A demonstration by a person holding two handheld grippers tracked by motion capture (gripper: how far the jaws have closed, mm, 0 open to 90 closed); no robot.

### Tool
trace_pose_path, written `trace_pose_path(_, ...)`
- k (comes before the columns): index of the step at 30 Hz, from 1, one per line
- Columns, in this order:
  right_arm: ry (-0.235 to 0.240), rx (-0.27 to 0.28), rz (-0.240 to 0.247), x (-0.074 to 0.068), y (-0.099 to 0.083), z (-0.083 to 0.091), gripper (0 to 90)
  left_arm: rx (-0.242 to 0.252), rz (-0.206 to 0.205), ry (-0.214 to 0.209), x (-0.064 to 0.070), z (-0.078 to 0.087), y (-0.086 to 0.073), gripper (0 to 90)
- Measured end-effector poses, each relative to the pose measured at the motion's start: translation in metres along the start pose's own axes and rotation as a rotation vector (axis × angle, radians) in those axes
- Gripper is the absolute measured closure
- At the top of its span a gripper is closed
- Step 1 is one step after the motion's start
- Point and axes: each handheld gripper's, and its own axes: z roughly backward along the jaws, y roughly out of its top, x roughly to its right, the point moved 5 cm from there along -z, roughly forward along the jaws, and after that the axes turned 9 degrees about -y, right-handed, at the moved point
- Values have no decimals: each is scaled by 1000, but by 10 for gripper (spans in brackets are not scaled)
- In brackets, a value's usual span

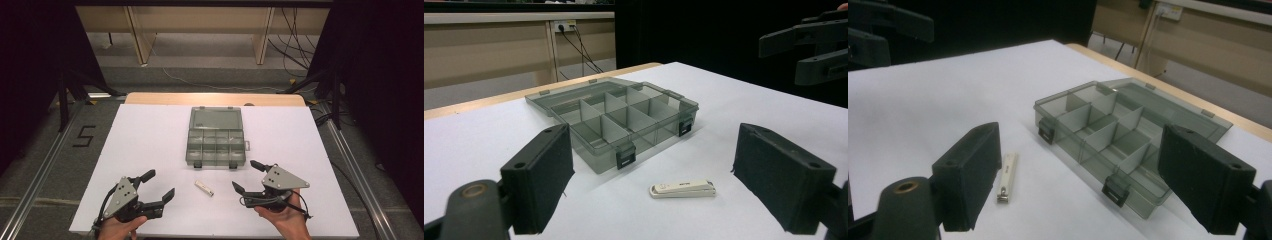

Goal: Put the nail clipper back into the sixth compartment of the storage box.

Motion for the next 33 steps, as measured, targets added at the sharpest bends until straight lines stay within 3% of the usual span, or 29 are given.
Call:
trace_pose_path(16,93,-108,79,-12,9,-30,176,13,-10,-7,-1,-1,1,159)
trace_pose_path(33,217,-294,193,-39,17,-76,184,6,-7,-5,0,0,1,159)
